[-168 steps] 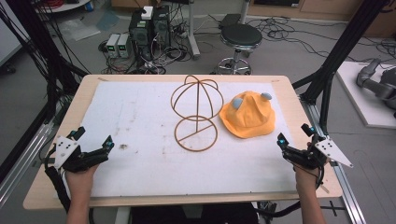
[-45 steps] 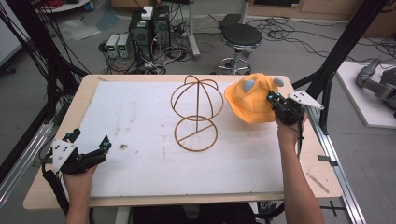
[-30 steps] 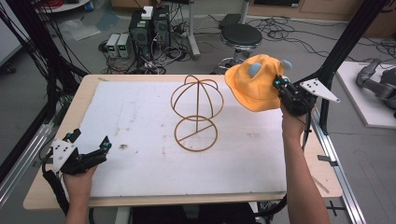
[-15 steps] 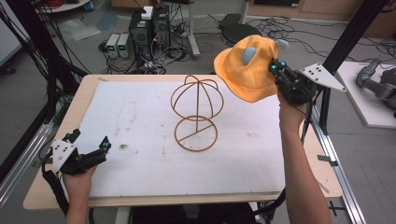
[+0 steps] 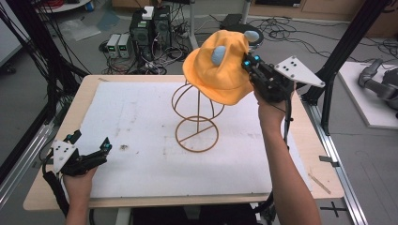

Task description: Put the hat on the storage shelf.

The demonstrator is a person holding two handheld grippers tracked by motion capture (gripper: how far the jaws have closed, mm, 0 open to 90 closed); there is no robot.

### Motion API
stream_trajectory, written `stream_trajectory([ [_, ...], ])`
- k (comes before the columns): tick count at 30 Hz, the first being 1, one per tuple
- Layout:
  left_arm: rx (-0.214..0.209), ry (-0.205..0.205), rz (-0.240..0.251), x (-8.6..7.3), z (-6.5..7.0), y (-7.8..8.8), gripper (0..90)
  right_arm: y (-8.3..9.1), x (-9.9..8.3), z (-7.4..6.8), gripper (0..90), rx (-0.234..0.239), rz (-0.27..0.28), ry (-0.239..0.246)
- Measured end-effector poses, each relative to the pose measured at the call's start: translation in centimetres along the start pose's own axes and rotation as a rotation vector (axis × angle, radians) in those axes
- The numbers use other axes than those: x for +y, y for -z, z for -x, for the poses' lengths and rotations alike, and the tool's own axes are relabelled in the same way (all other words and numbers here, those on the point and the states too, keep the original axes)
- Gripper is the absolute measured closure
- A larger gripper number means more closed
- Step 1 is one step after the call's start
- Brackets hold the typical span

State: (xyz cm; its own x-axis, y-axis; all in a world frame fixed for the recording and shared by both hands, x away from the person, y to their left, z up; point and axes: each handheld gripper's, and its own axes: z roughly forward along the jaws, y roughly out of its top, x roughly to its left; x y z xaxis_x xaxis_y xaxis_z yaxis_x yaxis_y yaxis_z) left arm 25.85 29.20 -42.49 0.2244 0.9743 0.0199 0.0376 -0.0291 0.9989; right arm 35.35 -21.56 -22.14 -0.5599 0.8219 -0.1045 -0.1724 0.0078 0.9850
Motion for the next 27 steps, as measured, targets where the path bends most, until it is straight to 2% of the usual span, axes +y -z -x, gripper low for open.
stream_trajectory([
  [2,-0.001,-0.001,0.000,0.0,0.0,0.0,1.9,-0.2,0.0,-0.4,89.4,0.007,-0.002,0.003],
  [3,-0.001,-0.001,0.000,0.0,0.0,0.0,2.0,-0.6,-0.2,-1.2,89.4,0.022,-0.006,0.000],
  [5,-0.001,-0.004,-0.001,0.0,0.0,0.0,2.0,-0.7,-0.3,-1.5,89.4,0.028,-0.010,-0.004],
  [6,-0.001,-0.005,-0.002,0.0,0.0,0.0,2.0,-1.2,-0.6,-2.2,89.4,0.030,-0.025,-0.015],
  [15,0.001,-0.003,-0.008,-0.1,-0.2,0.2,2.0,-2.1,-2.0,-3.6,89.3,0.053,-0.060,0.008],
  [17,0.001,-0.003,-0.006,-0.1,-0.2,0.2,2.0,-2.2,-2.5,-3.9,89.3,0.059,-0.075,0.028],
  [23,0.000,-0.005,-0.004,-0.1,-0.1,0.2,2.0,-2.3,-3.6,-4.2,89.3,0.064,-0.103,0.021],
  [24,0.000,-0.004,-0.003,-0.1,-0.1,0.2,2.1,-2.3,-4.0,-4.3,89.4,0.064,-0.123,0.013],
  [27,0.001,-0.002,-0.005,-0.1,-0.1,0.1,2.0,-2.2,-4.3,-4.4,89.3,0.069,-0.127,0.014],
])
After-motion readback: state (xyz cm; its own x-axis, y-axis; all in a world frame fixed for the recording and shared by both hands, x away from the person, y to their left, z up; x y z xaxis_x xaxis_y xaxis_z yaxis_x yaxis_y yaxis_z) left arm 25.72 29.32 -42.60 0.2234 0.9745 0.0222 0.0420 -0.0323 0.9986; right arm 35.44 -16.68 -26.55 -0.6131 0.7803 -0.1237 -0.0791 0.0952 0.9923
